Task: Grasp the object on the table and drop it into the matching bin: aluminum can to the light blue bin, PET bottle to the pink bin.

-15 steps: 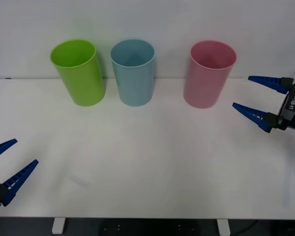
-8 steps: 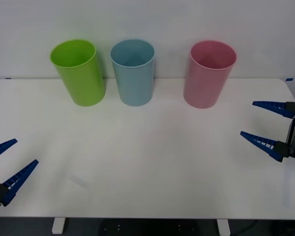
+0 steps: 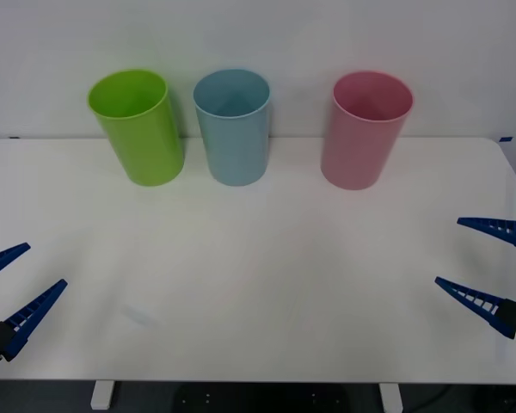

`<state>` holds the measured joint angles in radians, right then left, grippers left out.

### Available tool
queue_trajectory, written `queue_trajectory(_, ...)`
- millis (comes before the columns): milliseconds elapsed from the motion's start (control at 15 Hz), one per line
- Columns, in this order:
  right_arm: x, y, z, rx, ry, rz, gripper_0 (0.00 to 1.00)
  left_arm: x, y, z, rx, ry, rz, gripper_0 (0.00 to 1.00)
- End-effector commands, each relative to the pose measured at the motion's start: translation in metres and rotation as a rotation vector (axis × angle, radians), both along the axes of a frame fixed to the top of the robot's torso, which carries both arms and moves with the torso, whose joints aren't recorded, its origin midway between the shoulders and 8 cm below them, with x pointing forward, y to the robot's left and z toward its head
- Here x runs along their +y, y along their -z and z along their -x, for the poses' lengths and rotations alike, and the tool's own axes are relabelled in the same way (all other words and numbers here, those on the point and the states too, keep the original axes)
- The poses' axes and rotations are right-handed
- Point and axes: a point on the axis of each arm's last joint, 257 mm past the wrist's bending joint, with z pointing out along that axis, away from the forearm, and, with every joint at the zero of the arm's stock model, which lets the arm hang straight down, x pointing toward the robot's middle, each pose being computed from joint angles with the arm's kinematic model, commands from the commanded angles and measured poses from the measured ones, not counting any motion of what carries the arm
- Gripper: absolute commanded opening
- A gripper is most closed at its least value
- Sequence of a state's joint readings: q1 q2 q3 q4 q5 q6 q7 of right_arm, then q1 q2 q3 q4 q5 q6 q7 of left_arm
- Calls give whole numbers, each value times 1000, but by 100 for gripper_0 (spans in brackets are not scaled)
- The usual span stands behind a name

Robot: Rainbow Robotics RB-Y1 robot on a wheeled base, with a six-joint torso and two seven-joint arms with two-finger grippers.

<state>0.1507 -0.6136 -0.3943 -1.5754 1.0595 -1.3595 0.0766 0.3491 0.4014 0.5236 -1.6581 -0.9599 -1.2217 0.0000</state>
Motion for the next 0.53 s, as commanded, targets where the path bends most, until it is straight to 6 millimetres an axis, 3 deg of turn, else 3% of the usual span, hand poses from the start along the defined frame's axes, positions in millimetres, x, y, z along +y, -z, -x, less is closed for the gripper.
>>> queue_trajectory(67, -3, 8, 14, 25, 11, -7, 100, 0, 0, 0, 0, 0, 0, 100)
queue_trajectory(533, -10, 26, 30, 80, 31, -8, 100, 0, 0, 0, 0, 0, 0, 100)
